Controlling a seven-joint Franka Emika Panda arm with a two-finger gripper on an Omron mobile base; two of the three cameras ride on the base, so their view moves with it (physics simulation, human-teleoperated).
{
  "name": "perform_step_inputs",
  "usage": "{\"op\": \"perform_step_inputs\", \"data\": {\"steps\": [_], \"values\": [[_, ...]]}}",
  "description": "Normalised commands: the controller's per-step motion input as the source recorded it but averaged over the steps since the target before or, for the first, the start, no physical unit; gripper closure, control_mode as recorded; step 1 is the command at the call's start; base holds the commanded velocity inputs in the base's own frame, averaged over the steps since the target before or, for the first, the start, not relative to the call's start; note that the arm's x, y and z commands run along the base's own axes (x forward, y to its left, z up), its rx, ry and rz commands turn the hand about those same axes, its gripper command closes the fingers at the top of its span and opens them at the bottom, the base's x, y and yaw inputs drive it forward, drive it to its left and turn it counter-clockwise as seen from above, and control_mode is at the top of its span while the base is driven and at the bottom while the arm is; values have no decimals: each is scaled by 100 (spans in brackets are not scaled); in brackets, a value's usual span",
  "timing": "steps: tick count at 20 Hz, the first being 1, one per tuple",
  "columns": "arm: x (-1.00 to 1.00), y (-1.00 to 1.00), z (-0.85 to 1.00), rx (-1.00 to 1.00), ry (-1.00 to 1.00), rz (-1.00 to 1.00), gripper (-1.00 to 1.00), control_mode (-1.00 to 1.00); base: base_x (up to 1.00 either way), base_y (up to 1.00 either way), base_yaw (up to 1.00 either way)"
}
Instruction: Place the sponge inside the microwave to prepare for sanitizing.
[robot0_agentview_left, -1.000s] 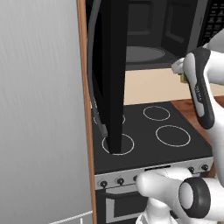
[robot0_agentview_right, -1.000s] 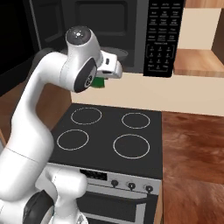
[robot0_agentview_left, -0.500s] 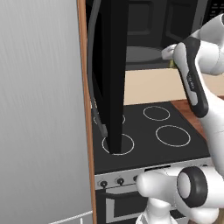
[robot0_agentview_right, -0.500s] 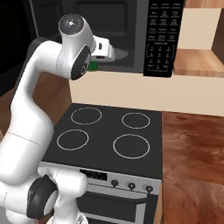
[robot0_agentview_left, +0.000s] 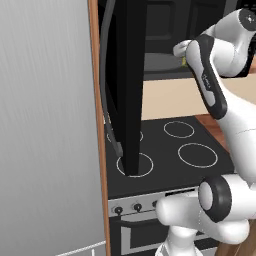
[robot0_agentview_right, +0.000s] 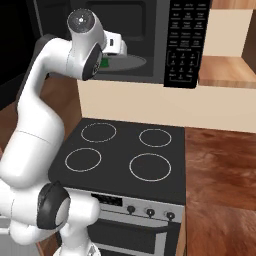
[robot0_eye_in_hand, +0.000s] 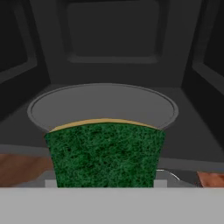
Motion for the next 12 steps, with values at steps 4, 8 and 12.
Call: {"op": "perform_step_inputs", "data": {"steps": [4, 8, 12], "values": [[44, 23, 9, 0, 0, 6, 100, -100, 0, 0, 0], [48, 21, 9, 0, 1, 10, 100, -100, 0, 0, 0], [48, 8, -1, 0, 2, 10, 100, -100, 0, 0, 0]]}}
